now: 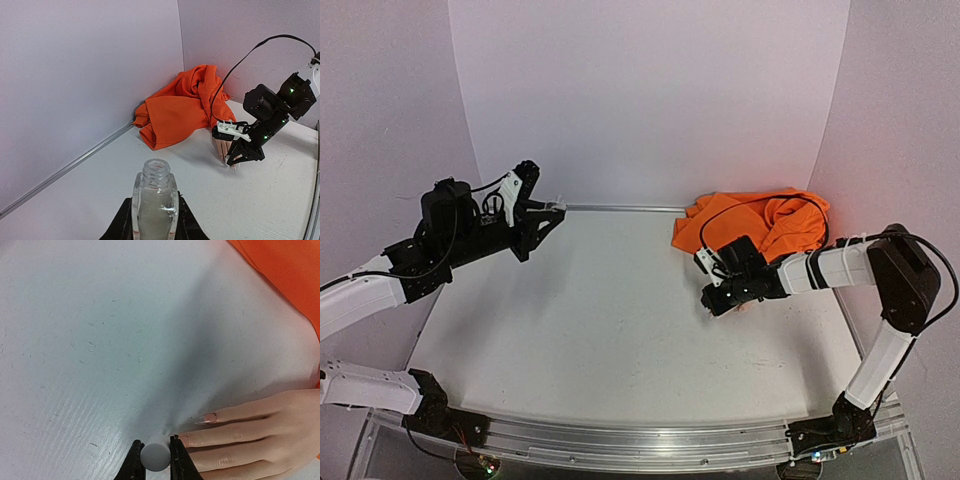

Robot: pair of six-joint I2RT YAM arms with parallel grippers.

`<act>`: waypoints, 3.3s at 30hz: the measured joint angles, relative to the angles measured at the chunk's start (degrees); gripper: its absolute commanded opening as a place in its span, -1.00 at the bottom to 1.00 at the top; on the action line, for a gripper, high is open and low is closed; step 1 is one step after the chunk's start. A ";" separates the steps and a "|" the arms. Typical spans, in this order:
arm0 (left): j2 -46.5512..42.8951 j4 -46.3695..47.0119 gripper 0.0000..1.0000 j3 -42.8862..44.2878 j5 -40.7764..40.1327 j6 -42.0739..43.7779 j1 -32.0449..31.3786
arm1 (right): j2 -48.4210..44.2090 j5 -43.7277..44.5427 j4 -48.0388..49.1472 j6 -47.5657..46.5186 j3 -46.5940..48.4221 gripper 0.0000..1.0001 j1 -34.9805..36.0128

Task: Paint the nails

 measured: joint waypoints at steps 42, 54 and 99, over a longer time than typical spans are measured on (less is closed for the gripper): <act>0.00 0.00 -1.00 0.00 0.85 -0.04 0.15 | -0.94 4.76 -0.87 0.57 -0.24 -1.00 0.00; 0.00 0.00 -1.00 0.00 0.92 -0.07 0.22 | -0.92 4.46 -1.42 1.03 -0.24 -1.00 0.00; 1.57 -0.52 -1.00 -1.92 16.33 9.57 0.33 | -25.27 -6.97 0.46 15.32 1.49 -1.00 2.64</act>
